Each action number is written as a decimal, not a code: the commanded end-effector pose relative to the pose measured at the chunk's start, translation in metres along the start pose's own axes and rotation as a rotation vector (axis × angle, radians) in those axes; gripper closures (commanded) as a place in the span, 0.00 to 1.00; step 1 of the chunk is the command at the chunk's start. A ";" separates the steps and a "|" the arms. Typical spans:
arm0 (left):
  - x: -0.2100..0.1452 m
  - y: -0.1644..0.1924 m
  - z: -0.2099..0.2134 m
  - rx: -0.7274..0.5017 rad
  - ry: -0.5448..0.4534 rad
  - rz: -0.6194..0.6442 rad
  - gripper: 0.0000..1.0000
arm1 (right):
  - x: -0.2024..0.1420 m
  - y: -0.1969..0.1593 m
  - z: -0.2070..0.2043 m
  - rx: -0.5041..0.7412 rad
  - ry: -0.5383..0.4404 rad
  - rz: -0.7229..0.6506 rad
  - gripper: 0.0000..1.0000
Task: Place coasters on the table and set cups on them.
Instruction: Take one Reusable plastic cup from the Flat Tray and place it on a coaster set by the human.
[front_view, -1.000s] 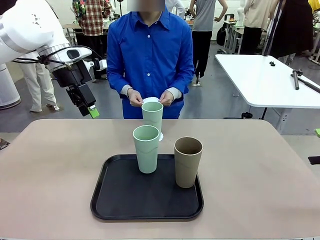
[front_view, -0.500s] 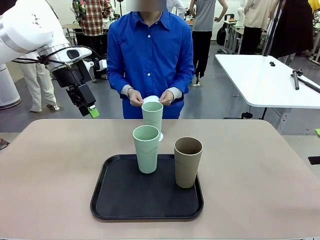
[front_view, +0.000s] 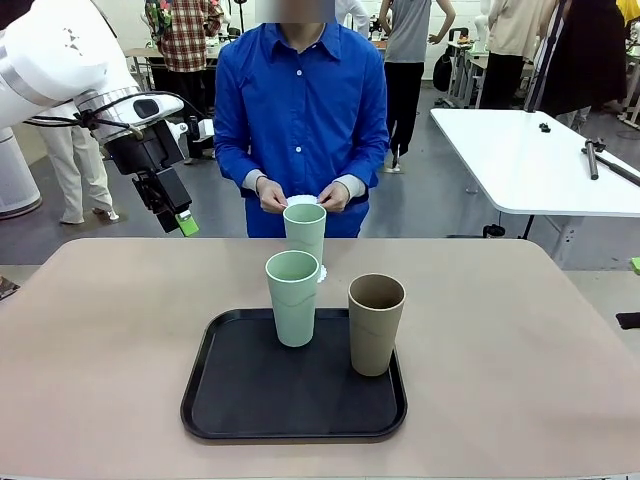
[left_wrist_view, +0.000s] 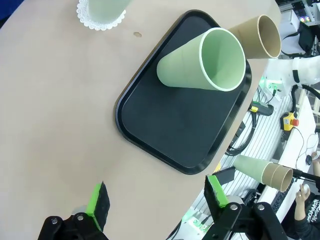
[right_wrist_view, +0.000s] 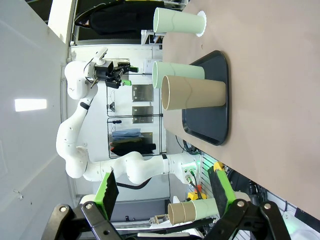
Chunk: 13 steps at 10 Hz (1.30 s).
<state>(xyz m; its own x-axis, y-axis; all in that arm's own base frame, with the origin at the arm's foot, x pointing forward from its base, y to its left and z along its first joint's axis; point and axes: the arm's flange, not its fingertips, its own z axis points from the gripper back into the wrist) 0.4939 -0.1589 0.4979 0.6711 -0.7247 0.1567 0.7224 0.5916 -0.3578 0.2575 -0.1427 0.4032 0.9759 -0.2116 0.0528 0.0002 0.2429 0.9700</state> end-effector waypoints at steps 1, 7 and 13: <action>-0.002 -0.002 0.001 -0.002 -0.005 -0.004 0.00 | 0.002 0.002 0.000 0.014 -0.008 -0.001 0.00; 0.000 0.000 0.000 0.000 0.000 0.000 0.00 | 0.002 0.002 0.000 0.014 -0.008 -0.001 0.00; -0.156 -0.037 0.038 0.236 0.034 0.456 0.00 | 0.002 0.002 0.000 0.014 -0.008 -0.001 0.00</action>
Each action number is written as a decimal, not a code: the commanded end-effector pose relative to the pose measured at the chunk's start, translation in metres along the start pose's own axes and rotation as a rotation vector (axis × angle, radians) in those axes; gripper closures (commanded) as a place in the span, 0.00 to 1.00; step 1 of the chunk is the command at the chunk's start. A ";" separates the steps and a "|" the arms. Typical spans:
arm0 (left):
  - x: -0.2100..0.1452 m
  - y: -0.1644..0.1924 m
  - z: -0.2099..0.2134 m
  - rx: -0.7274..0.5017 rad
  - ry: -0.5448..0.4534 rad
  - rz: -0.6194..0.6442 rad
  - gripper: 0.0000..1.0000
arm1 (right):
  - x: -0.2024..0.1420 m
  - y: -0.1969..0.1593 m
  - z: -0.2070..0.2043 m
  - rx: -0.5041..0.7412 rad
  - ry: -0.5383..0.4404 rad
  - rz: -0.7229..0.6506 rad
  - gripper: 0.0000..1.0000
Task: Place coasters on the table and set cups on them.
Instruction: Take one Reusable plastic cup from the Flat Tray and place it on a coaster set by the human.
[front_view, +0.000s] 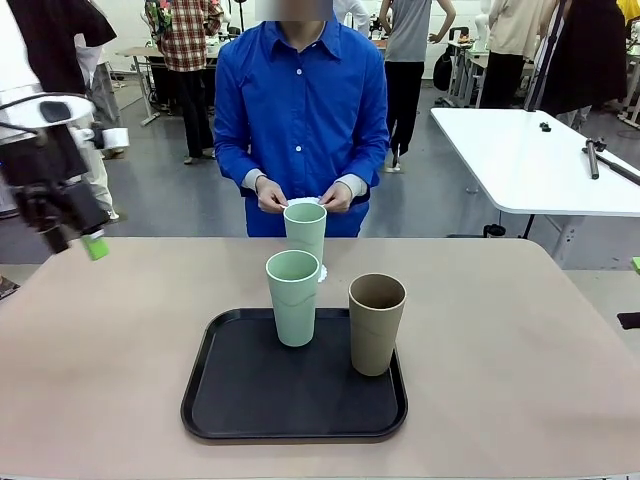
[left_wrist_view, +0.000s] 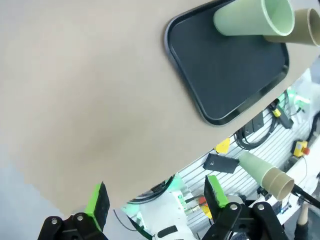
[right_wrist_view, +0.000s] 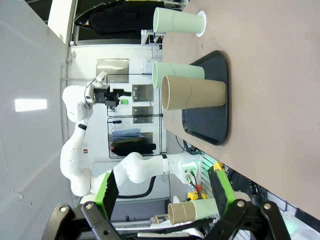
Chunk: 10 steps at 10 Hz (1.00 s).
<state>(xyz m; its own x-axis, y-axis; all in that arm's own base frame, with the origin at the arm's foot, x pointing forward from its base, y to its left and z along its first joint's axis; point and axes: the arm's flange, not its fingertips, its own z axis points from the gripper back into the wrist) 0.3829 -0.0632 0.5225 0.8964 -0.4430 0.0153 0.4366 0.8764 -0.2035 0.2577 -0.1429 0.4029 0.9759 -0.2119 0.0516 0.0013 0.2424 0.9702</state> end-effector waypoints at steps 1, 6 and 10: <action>-0.035 0.012 -0.015 0.058 -0.042 0.152 0.00 | 0.001 0.002 0.000 0.014 -0.008 0.000 0.00; -0.037 0.048 -0.007 -0.201 -0.163 0.041 0.00 | 0.001 0.002 0.000 0.014 -0.008 0.000 0.00; -0.067 0.141 -0.013 -0.766 -0.395 -0.213 0.00 | 0.001 0.002 0.000 0.014 -0.008 0.000 0.00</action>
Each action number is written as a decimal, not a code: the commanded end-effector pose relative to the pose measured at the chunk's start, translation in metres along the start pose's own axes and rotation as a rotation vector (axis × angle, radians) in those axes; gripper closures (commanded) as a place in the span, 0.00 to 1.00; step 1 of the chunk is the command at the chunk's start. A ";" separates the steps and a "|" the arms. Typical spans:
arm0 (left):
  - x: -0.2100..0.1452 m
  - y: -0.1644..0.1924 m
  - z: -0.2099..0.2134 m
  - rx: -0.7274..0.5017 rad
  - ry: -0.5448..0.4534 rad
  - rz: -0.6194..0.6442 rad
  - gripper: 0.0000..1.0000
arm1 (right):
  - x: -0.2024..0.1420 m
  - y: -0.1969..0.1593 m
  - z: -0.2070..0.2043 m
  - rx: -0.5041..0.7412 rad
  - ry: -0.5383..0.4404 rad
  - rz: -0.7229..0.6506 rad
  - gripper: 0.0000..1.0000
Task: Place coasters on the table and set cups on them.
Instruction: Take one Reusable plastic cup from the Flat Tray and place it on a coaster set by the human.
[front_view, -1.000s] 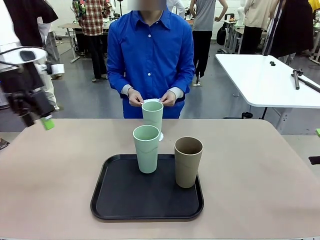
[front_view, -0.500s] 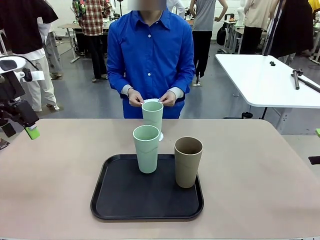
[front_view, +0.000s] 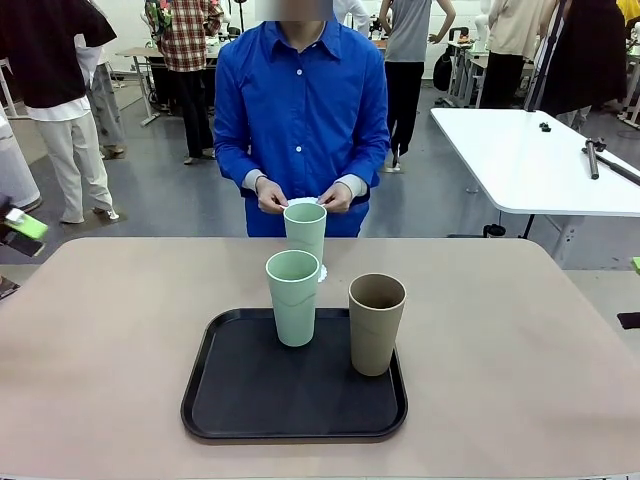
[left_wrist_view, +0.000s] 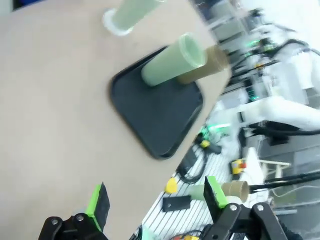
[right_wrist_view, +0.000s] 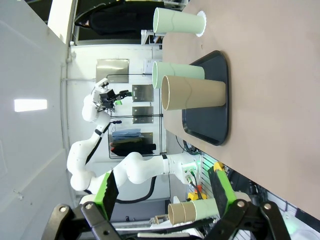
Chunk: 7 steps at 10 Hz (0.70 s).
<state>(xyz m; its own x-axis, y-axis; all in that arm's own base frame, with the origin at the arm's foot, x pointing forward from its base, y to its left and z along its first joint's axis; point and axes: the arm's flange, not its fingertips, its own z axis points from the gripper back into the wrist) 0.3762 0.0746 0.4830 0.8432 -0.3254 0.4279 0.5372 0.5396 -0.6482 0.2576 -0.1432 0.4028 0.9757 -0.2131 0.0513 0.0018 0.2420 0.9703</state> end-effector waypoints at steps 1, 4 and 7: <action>-0.013 0.035 0.020 -0.312 0.005 -0.021 0.00 | 0.001 0.002 0.000 0.014 -0.007 0.001 0.00; -0.069 0.089 0.030 -0.493 -0.068 0.076 0.00 | 0.001 0.002 0.000 0.014 -0.007 0.001 0.00; -0.088 0.117 0.037 -0.548 -0.103 0.195 0.00 | 0.001 0.002 0.000 0.014 -0.007 0.001 0.00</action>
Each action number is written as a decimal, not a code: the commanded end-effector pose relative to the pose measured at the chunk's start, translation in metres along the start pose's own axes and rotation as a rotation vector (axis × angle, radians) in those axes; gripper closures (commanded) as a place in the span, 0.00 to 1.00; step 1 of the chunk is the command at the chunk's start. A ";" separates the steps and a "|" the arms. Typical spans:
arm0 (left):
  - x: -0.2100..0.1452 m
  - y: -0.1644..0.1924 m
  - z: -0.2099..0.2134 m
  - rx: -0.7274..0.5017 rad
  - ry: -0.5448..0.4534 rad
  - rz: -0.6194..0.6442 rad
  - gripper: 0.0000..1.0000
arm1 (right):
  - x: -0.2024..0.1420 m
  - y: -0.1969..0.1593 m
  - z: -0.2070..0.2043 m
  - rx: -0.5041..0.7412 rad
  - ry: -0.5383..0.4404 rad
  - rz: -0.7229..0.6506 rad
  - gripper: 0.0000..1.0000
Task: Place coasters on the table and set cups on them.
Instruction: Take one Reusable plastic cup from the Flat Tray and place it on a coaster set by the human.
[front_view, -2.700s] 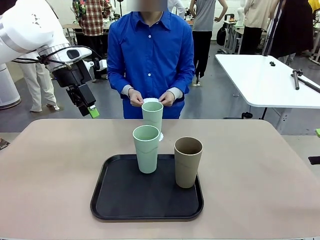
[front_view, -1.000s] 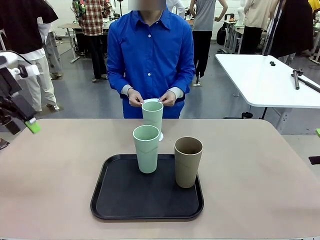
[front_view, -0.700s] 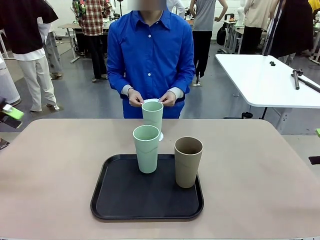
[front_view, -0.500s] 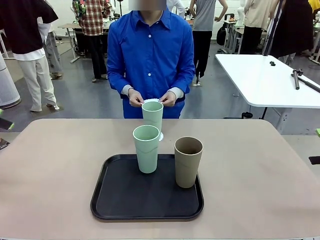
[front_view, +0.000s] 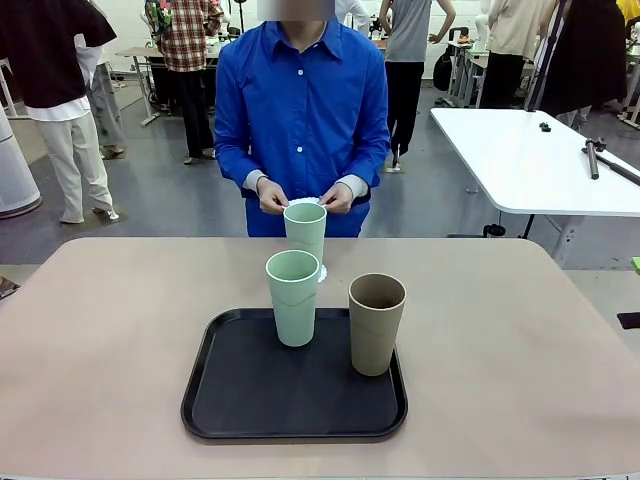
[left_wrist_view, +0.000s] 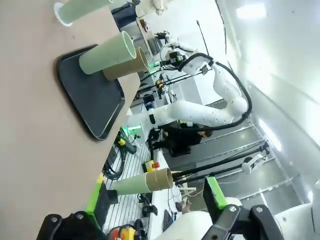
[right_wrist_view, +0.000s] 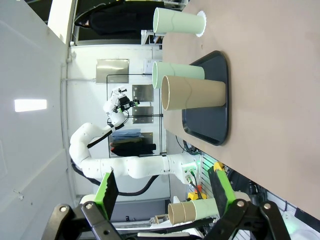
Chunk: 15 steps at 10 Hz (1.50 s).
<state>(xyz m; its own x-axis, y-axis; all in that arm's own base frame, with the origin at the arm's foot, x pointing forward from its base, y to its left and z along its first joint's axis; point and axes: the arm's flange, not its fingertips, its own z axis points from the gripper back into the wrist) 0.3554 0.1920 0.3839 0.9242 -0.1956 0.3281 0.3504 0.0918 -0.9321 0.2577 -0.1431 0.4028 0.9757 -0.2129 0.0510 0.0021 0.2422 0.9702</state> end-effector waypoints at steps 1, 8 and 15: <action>0.005 0.000 0.011 0.015 -0.086 0.075 0.00 | 0.001 0.002 0.000 0.014 -0.007 0.001 0.00; -0.003 0.006 0.039 0.041 -0.186 0.221 0.00 | 0.001 0.002 0.000 0.014 -0.007 0.001 0.00; -0.007 0.008 0.039 0.031 -0.163 0.200 0.00 | 0.001 0.002 0.000 0.014 -0.007 0.001 0.00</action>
<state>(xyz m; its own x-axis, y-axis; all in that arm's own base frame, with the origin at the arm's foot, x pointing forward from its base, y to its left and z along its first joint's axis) 0.3587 0.2304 0.3795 0.9872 -0.0165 0.1585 0.1592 0.1427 -0.9769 0.2577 -0.1431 0.4028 0.9758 -0.2129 0.0510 0.0021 0.2423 0.9702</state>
